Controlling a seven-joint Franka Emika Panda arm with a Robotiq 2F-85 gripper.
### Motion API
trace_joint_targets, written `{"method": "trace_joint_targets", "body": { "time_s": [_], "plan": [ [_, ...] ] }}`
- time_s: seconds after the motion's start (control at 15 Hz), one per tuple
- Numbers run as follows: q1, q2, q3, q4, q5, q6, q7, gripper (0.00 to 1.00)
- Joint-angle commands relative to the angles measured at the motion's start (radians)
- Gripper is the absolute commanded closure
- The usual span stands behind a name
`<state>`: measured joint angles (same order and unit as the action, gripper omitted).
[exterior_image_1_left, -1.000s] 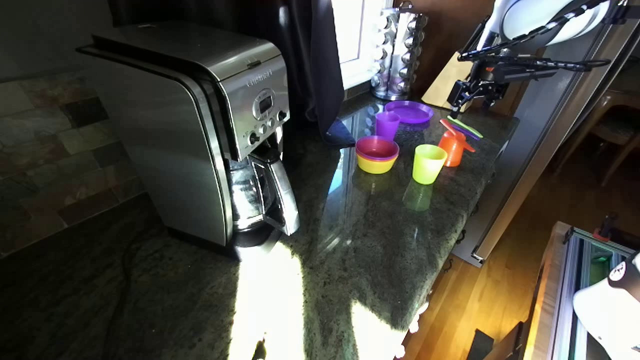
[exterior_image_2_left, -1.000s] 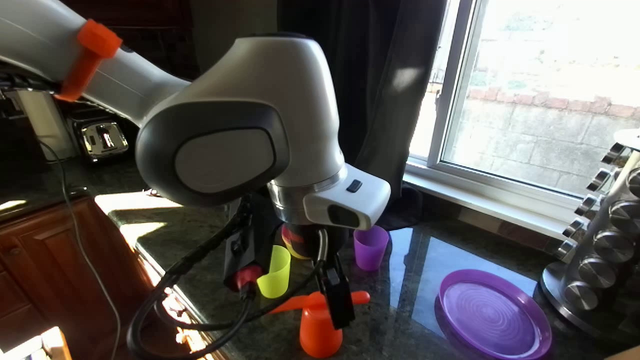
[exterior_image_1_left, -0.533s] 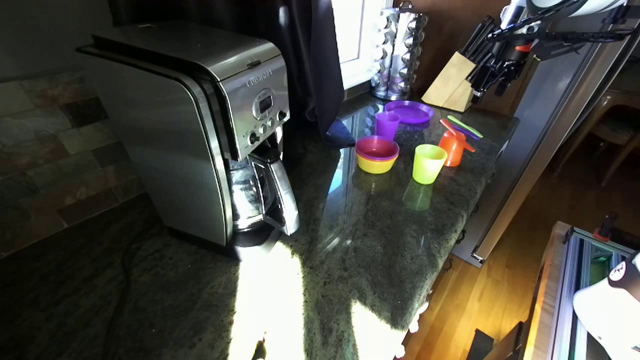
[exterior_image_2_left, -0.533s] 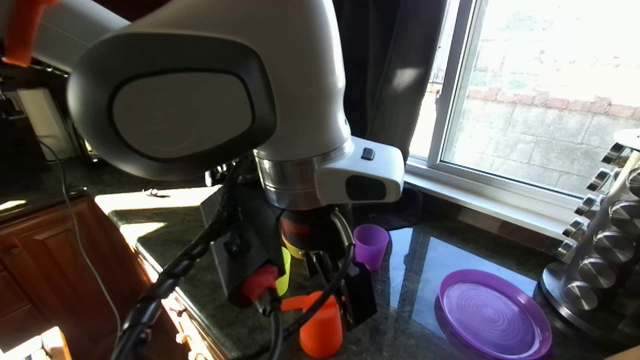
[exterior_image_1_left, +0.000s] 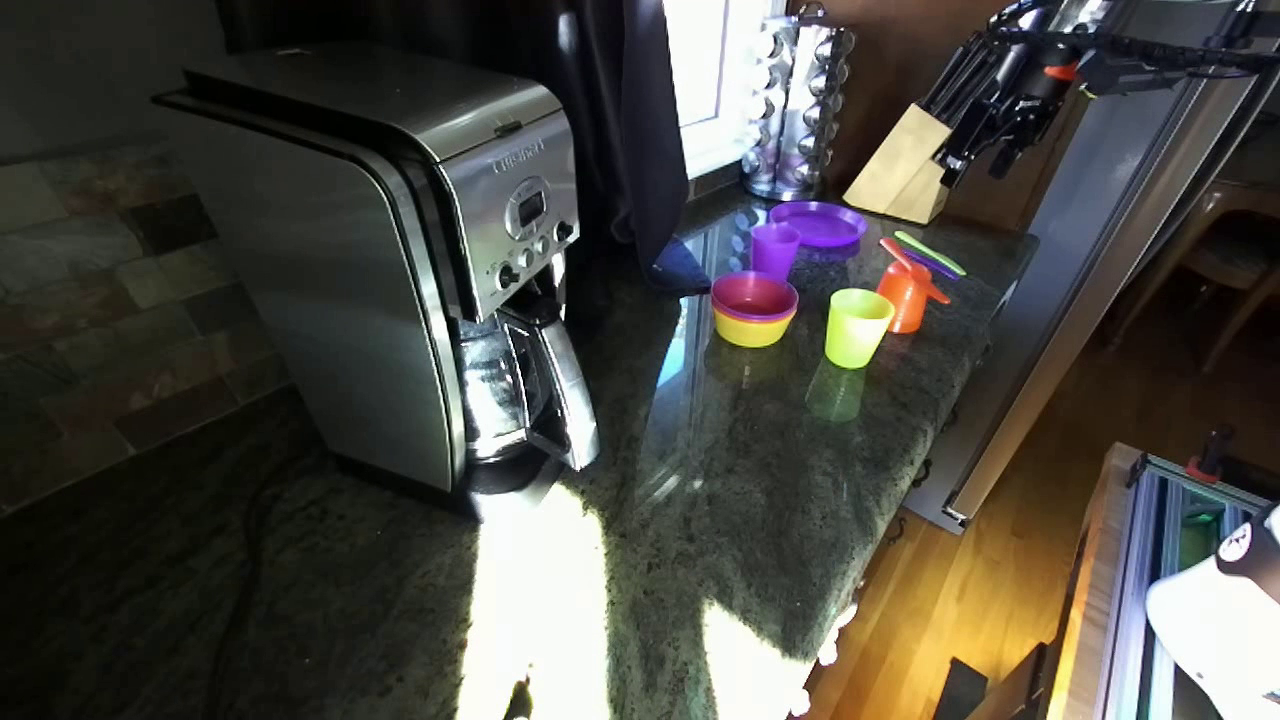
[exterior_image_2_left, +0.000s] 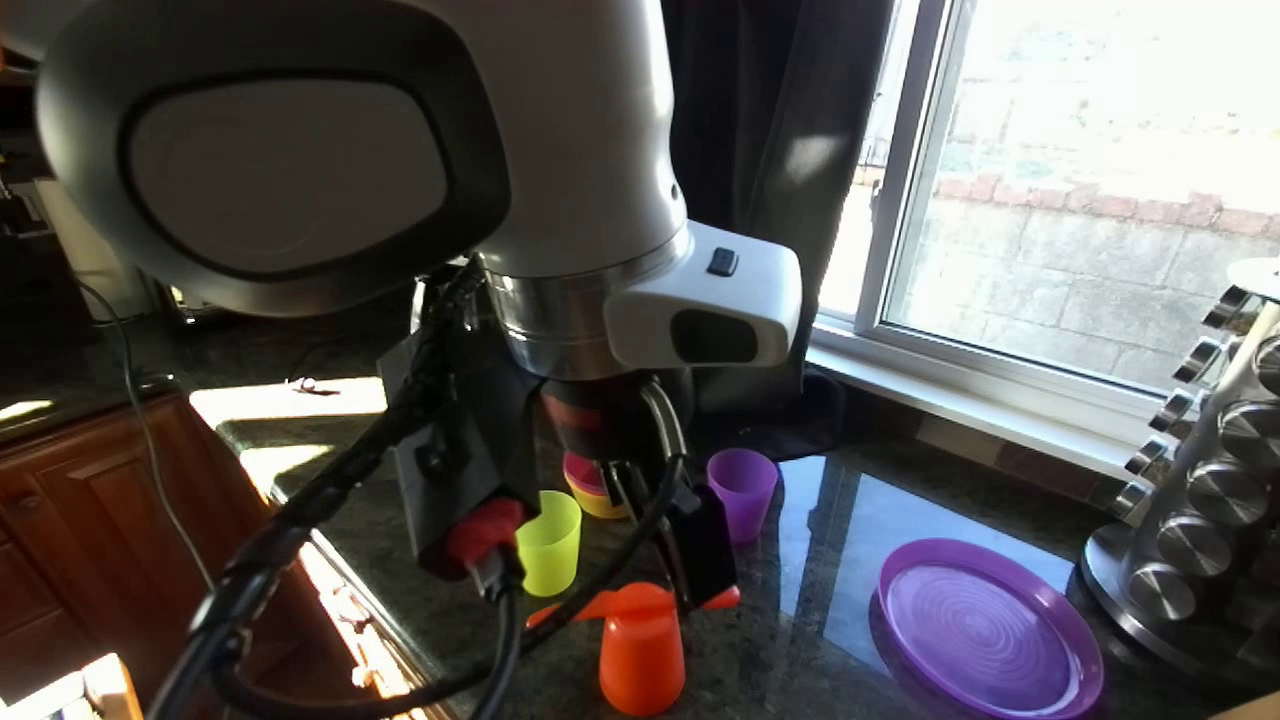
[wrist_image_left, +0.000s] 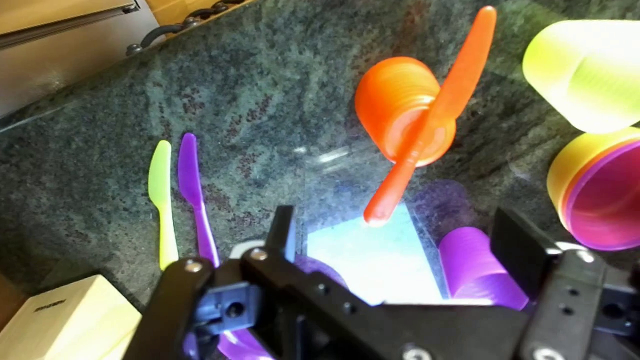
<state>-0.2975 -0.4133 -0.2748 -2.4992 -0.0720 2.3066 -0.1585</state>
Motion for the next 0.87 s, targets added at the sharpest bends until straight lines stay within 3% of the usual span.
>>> {"method": "trace_joint_targets", "body": {
  "time_s": [0.0,0.8],
  "plan": [
    [0.016,-0.051,-0.006,-0.029,0.044,-0.003,0.017,0.0],
    [0.014,-0.029,-0.003,-0.004,0.036,-0.002,0.02,0.0]
  ]
}}
